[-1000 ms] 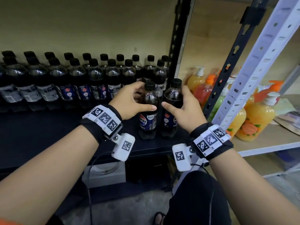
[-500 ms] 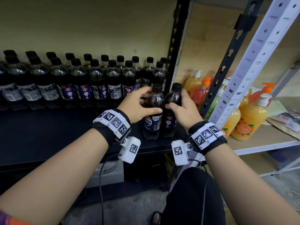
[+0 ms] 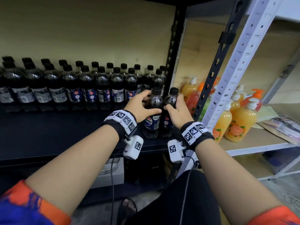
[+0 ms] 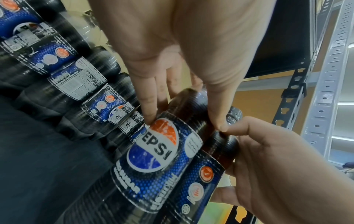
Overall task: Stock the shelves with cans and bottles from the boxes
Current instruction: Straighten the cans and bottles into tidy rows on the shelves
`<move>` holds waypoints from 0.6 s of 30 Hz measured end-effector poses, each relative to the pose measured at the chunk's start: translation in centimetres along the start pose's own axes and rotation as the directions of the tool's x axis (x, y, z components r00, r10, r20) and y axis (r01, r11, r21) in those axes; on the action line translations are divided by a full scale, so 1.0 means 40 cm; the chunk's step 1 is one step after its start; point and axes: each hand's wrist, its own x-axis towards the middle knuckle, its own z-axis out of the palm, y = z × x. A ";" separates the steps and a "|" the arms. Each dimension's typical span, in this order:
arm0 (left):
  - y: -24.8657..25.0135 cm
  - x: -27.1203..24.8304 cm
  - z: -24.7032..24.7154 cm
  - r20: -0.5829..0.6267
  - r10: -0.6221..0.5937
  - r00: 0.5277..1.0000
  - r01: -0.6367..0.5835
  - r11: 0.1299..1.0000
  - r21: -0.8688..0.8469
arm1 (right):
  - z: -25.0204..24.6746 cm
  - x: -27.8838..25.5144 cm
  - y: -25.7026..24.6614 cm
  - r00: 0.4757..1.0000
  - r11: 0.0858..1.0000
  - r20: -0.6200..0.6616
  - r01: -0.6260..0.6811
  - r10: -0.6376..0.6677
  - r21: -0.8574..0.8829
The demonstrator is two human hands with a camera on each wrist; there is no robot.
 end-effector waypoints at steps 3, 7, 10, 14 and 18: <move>0.018 -0.003 -0.006 0.029 -0.040 0.999 0.040 0.999 -0.001 | -0.012 0.000 -0.003 1.000 1.000 0.011 0.001 -0.001 -0.029; 0.040 -0.005 -0.008 0.053 -0.074 0.996 0.072 0.996 0.045 | -0.036 0.010 -0.017 0.999 0.998 0.025 -0.042 0.043 -0.035; 0.058 0.008 -0.034 0.135 -0.074 0.988 0.046 0.978 0.206 | -0.062 0.033 -0.063 0.999 0.998 -0.006 0.032 -0.033 -0.059; 0.121 0.067 -0.150 0.278 -0.073 0.958 -0.059 0.896 0.441 | -0.107 0.099 -0.177 0.986 0.968 -0.010 0.160 -0.165 -0.194; 0.188 0.164 -0.291 0.210 -0.100 0.973 -0.040 0.819 0.573 | -0.127 0.209 -0.323 0.982 0.928 0.057 0.191 -0.182 -0.319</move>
